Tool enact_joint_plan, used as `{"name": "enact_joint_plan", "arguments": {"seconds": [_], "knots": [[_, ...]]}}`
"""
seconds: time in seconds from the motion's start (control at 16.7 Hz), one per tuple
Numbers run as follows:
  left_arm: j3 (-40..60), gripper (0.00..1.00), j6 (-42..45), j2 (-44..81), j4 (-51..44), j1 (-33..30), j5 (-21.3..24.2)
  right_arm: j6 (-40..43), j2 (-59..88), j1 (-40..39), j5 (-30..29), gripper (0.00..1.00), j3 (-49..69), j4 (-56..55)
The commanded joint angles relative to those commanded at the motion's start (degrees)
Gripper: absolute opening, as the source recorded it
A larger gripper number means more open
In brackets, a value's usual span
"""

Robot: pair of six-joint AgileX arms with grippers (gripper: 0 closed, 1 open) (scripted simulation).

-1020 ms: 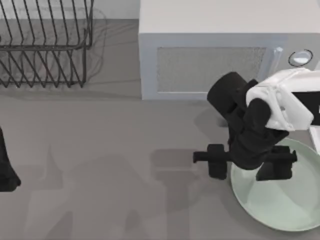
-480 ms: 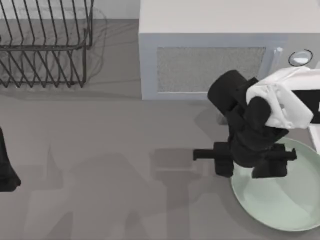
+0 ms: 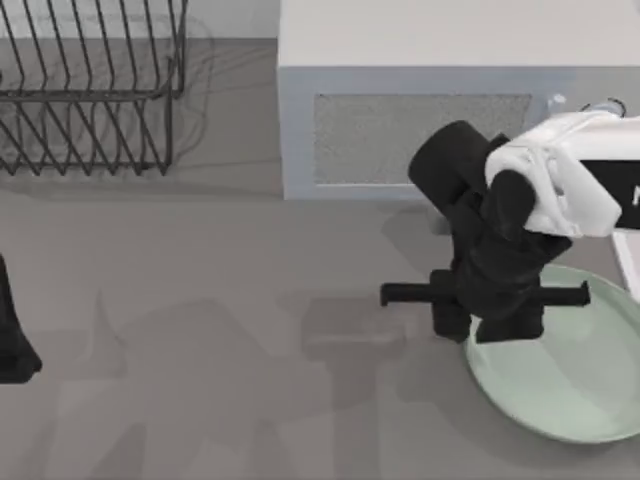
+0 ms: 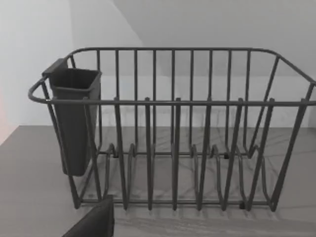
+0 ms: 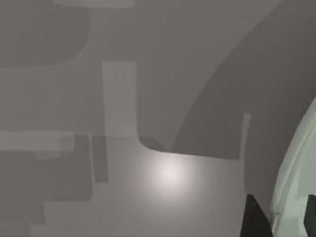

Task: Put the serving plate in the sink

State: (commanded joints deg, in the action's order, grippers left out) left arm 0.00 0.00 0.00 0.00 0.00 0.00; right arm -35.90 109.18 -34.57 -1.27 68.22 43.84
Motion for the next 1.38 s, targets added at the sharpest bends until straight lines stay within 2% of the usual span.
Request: {"name": "enact_joint_plan", "arguments": {"seconds": [0.18, 0.54, 0.72, 0.9, 1.38], "knots": [[0.00, 1.00, 0.00, 0.00, 0.00, 0.00, 0.00, -0.15, 0.56, -0.14, 0.00, 0.00, 9.36, 9.36], [0.00, 1.00, 0.00, 0.00, 0.00, 0.00, 0.00, 0.09, 0.11, 0.09, 0.03, 0.00, 37.32, 38.36], [0.00, 1.00, 0.00, 0.00, 0.00, 0.00, 0.00, 0.45, -0.85, 0.44, 0.06, 0.00, 47.76, 48.99], [0.00, 1.00, 0.00, 0.00, 0.00, 0.00, 0.00, 0.77, -1.76, 0.75, 0.07, 0.00, 52.84, 54.15], [0.00, 1.00, 0.00, 0.00, 0.00, 0.00, 0.00, 1.85, -0.76, 2.49, -0.24, 0.00, 55.01, 54.97]]}}
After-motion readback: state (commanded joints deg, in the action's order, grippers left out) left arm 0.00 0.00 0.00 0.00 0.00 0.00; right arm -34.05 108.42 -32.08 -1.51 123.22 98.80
